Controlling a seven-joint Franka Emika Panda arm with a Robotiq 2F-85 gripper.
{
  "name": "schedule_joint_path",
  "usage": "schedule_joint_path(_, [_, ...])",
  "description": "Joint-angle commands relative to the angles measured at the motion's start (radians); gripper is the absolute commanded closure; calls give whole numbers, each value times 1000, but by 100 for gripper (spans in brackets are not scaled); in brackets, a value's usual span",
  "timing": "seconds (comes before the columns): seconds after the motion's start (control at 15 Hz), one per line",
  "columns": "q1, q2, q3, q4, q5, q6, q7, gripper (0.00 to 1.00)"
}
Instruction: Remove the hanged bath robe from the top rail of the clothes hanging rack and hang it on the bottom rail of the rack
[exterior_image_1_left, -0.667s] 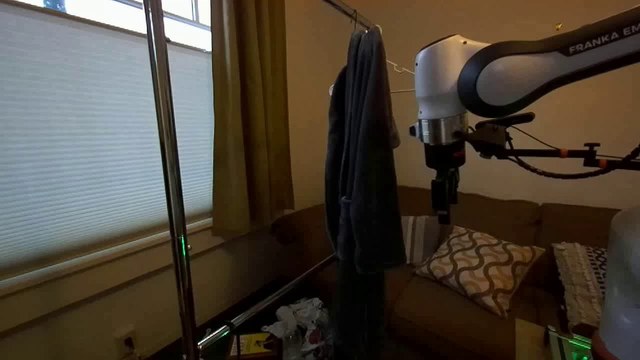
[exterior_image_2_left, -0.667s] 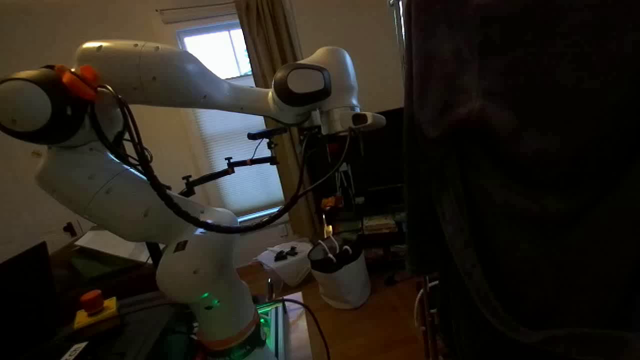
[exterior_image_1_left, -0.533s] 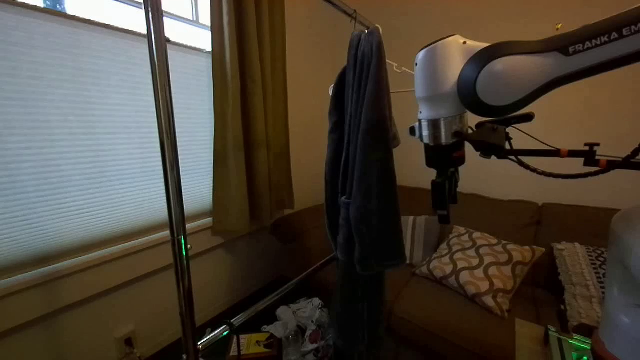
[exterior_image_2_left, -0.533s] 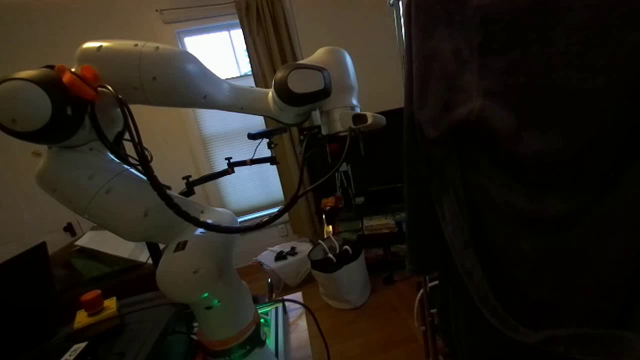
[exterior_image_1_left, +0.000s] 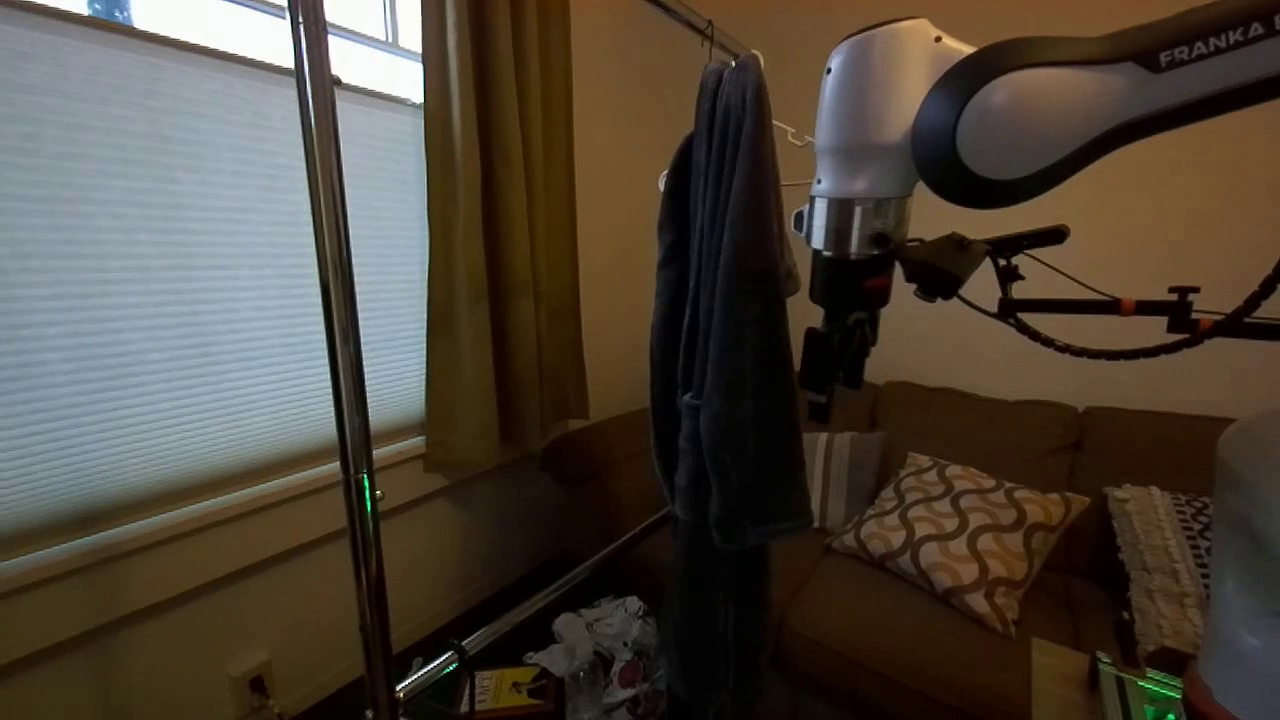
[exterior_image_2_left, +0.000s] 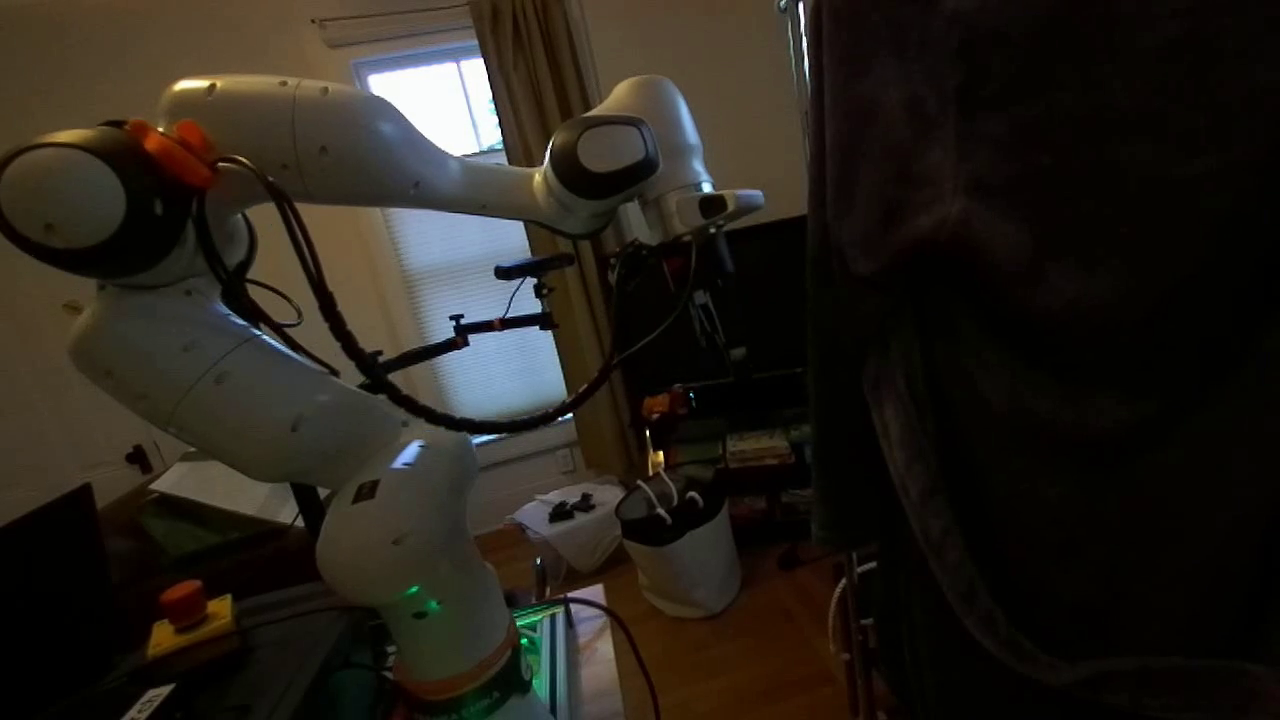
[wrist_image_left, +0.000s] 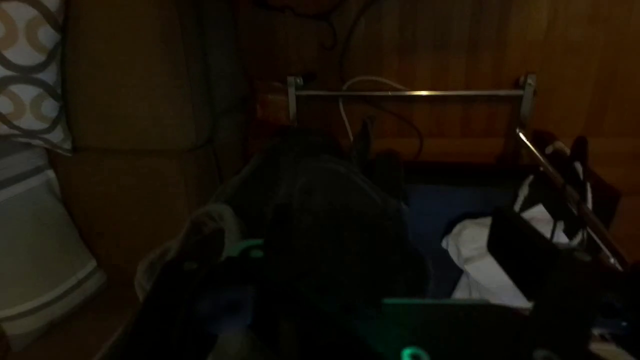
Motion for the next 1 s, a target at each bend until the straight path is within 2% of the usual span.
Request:
schedule_joint_path(0.0, [30, 45, 59, 77, 33, 61, 95, 0])
schedule_joint_path(0.13, [27, 65, 104, 130, 21, 71, 160, 0])
schedule_joint_path(0.27, [-7, 67, 178, 194, -53, 72, 265, 0])
schedule_joint_path(0.47, [-41, 57, 235, 299, -129, 67, 395, 0])
schedule_joint_path(0.73, [-88, 39, 245, 427, -201, 52, 536, 0])
schedule_joint_path(0.93, [-145, 27, 219, 458, -272, 63, 611, 0])
